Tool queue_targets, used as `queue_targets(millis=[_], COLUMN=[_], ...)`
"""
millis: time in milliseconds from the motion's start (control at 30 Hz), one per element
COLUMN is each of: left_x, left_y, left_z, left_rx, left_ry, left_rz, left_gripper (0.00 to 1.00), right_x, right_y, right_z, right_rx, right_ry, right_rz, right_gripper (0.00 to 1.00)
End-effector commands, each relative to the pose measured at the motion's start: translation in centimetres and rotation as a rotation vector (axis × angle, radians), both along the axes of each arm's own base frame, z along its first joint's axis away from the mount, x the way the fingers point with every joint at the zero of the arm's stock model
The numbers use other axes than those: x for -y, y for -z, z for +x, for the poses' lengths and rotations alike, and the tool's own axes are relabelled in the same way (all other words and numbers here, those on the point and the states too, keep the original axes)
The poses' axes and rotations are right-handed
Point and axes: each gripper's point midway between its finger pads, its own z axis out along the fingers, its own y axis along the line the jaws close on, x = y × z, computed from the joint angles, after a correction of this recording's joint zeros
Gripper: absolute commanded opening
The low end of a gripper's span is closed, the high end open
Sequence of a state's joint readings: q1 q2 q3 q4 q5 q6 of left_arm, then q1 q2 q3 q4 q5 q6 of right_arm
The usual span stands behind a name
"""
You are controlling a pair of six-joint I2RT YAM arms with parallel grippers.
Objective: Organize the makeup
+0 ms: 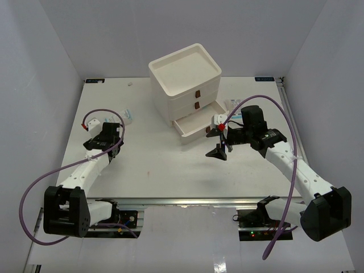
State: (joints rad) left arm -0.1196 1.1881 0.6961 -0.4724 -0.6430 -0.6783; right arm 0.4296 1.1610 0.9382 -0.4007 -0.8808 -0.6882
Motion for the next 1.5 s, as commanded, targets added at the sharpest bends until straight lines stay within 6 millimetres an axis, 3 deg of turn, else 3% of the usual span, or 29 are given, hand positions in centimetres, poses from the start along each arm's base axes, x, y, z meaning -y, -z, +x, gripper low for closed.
queue_targets(millis=[0, 267, 400, 700, 833, 933, 1133, 1300, 1467], left_x=[-1.4, -2.0, -2.2, -1.6, -0.1, 2.4, 10.5, 18.8, 26.0], left_y=[-0.5, 0.1, 0.3, -0.3, -1.7, -3.4, -7.4, -9.6, -12.7], left_z=[0.7, 0.9, 1.0, 1.8, 2.6, 3.5, 4.3, 2.5, 0.8], left_rx=[0.032, 0.009, 0.006, 0.034, 0.095, 0.177, 0.3, 0.316, 0.341], left_ry=[-0.028, -0.04, -0.034, 0.005, 0.09, 0.236, 0.657, 1.005, 1.222], left_rz=[0.084, 0.131, 0.143, 0.123, 0.062, -0.013, -0.221, -0.334, -0.224], left_gripper=[0.89, 0.71, 0.48, 0.19, 0.03, 0.0, 0.0, 0.0, 0.0], right_x=[-0.1, 0.0, 0.1, 0.5, 0.6, 0.7, 1.2, 2.2, 3.8], right_y=[-1.2, -1.2, -1.3, -1.6, -1.7, -1.9, -2.2, -2.4, -2.9], right_z=[-0.2, -0.1, -0.2, -0.2, -0.2, -0.2, 0.1, 0.6, 1.7], right_rx=[0.03, 0.026, 0.023, 0.017, 0.018, 0.023, 0.04, 0.054, 0.067], right_ry=[-0.019, -0.012, -0.015, -0.01, -0.008, -0.006, 0.015, 0.049, 0.114], right_rz=[0.039, 0.041, 0.046, 0.061, 0.067, 0.069, 0.072, 0.076, 0.084], right_gripper=[0.87, 0.86, 0.87, 0.86, 0.86, 0.86, 0.86, 0.86, 0.86])
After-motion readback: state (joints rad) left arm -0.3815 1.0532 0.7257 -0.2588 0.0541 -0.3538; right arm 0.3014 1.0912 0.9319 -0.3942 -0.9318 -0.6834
